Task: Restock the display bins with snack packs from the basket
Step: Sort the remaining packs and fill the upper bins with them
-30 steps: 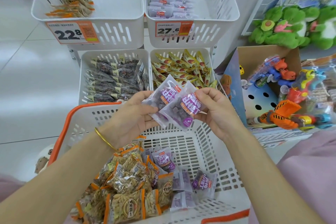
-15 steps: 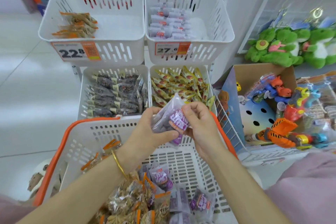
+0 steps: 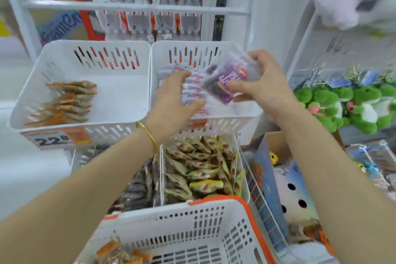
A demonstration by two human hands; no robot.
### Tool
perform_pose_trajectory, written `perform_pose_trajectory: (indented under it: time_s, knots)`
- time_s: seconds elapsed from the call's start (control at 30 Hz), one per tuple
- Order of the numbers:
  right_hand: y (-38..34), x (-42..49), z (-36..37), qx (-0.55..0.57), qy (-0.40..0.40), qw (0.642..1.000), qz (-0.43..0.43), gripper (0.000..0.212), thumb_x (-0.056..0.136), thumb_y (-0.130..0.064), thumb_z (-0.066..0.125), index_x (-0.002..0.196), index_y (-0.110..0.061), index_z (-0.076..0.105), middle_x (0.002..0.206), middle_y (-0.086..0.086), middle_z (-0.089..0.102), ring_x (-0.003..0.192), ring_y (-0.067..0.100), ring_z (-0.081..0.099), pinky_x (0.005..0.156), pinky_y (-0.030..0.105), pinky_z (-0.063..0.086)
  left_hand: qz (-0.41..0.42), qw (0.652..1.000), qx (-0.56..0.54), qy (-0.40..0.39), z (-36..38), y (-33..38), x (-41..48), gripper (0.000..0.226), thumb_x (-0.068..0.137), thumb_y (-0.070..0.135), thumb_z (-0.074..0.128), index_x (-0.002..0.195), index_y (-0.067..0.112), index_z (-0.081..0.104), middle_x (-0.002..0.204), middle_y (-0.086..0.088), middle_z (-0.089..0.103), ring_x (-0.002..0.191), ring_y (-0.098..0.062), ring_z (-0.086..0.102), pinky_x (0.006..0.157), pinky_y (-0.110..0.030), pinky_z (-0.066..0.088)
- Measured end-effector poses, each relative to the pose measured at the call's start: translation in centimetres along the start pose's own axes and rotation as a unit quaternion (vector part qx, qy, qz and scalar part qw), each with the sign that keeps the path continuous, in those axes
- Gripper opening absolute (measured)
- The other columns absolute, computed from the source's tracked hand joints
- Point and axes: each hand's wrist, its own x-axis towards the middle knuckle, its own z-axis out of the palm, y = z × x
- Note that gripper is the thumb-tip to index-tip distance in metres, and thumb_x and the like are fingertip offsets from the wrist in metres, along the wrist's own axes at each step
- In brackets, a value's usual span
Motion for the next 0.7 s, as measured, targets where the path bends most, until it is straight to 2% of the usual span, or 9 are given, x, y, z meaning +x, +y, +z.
perform_pose_trajectory:
  time_s: [0.07, 0.13, 0.17, 0.27, 0.33, 0.4, 0.53, 0.6, 0.7]
  knots:
    - [0.5, 2.9, -0.8, -0.143, 0.035, 0.988, -0.043, 0.055, 0.069, -0.001, 0.079, 0.108, -0.021, 0.046, 0.099, -0.004, 0.053, 0.082, 0.021, 0.059, 0.062, 0.039, 0.057, 0.017, 0.993, 0.115, 0.008, 0.2, -1.3, 1.7, 0.049, 0.085, 0.022, 0.066, 0.129, 0.008, 0.048, 0.130, -0.012, 0.048, 0.123, -0.026, 0.043, 0.102, -0.030, 0.032]
    - [1.3, 4.8, -1.0, -0.304, 0.020, 0.950, -0.068, 0.057, 0.068, -0.012, 0.081, 0.115, -0.017, 0.049, 0.102, 0.000, 0.056, 0.091, 0.025, 0.056, 0.077, 0.041, 0.051, 0.025, 0.981, 0.190, -0.027, 0.8, -2.4, 2.2, 0.045, 0.088, 0.025, 0.061, 0.127, 0.007, 0.049, 0.132, -0.013, 0.047, 0.125, -0.030, 0.039, 0.104, -0.032, 0.028]
    - [2.0, 5.3, -0.9, -0.366, -0.005, 0.928, -0.071, 0.059, 0.068, -0.015, 0.081, 0.117, -0.015, 0.049, 0.107, 0.005, 0.058, 0.095, 0.027, 0.055, 0.079, 0.038, 0.048, 0.028, 0.974, 0.218, -0.049, 1.1, -2.8, 2.1, 0.044, 0.089, 0.025, 0.059, 0.128, 0.007, 0.049, 0.134, -0.013, 0.045, 0.127, -0.031, 0.037, 0.106, -0.034, 0.026]
    - [4.0, 6.0, -0.2, -0.482, -0.084, 0.870, -0.060, 0.058, 0.071, -0.015, 0.078, 0.120, -0.017, 0.048, 0.115, 0.011, 0.058, 0.099, 0.031, 0.054, 0.072, 0.032, 0.040, 0.051, 0.957, 0.275, -0.081, 1.9, -3.9, 1.4, 0.041, 0.094, 0.027, 0.052, 0.130, 0.008, 0.050, 0.138, -0.011, 0.044, 0.133, -0.029, 0.031, 0.110, -0.033, 0.019]
    - [5.4, 6.2, 0.2, -0.521, -0.118, 0.844, -0.042, 0.054, 0.074, -0.010, 0.073, 0.121, -0.018, 0.048, 0.117, 0.012, 0.056, 0.098, 0.029, 0.052, 0.071, 0.029, 0.036, 0.059, 0.954, 0.283, -0.075, 2.2, -4.2, 1.1, 0.038, 0.096, 0.029, 0.045, 0.127, 0.009, 0.053, 0.136, -0.009, 0.047, 0.133, -0.028, 0.033, 0.110, -0.034, 0.022]
    - [6.5, 6.3, 0.7, -0.523, -0.161, 0.837, -0.004, 0.051, 0.077, -0.006, 0.069, 0.123, -0.016, 0.049, 0.120, 0.011, 0.054, 0.093, 0.023, 0.047, 0.072, 0.026, 0.034, 0.069, 0.952, 0.290, -0.070, 2.4, -4.3, 1.0, 0.042, 0.092, 0.031, 0.039, 0.123, 0.009, 0.056, 0.133, -0.009, 0.051, 0.130, -0.029, 0.038, 0.108, -0.037, 0.027]
    - [6.9, 6.6, 0.7, -0.485, -0.279, 0.819, 0.128, 0.044, 0.085, -0.019, 0.062, 0.127, -0.014, 0.050, 0.123, 0.004, 0.052, 0.103, 0.021, 0.049, 0.082, 0.028, 0.041, 0.073, 0.951, 0.291, -0.067, 2.4, -4.4, 0.9, 0.031, 0.095, 0.020, 0.048, 0.123, 0.009, 0.056, 0.133, -0.010, 0.051, 0.129, -0.028, 0.037, 0.108, -0.034, 0.024]
    - [6.0, 6.8, 0.3, -0.505, -0.309, 0.795, 0.130, 0.035, 0.086, -0.022, 0.059, 0.118, -0.009, 0.059, 0.118, 0.003, 0.058, 0.104, 0.023, 0.055, 0.088, 0.033, 0.047, 0.069, 0.954, 0.286, -0.059, 2.4, -4.2, 0.8, 0.031, 0.095, 0.018, 0.049, 0.124, 0.009, 0.055, 0.134, -0.010, 0.050, 0.129, -0.027, 0.035, 0.109, -0.033, 0.023]
    - [4.9, 6.5, 0.4, -0.562, -0.324, 0.755, 0.091, 0.030, 0.090, -0.015, 0.048, 0.112, -0.002, 0.064, 0.118, 0.013, 0.063, 0.108, 0.029, 0.059, 0.095, 0.042, 0.049, 0.072, 0.957, 0.277, -0.053, 2.0, -3.3, 0.3, 0.031, 0.095, 0.016, 0.049, 0.124, 0.008, 0.055, 0.135, -0.010, 0.048, 0.130, -0.027, 0.033, 0.109, -0.034, 0.024]
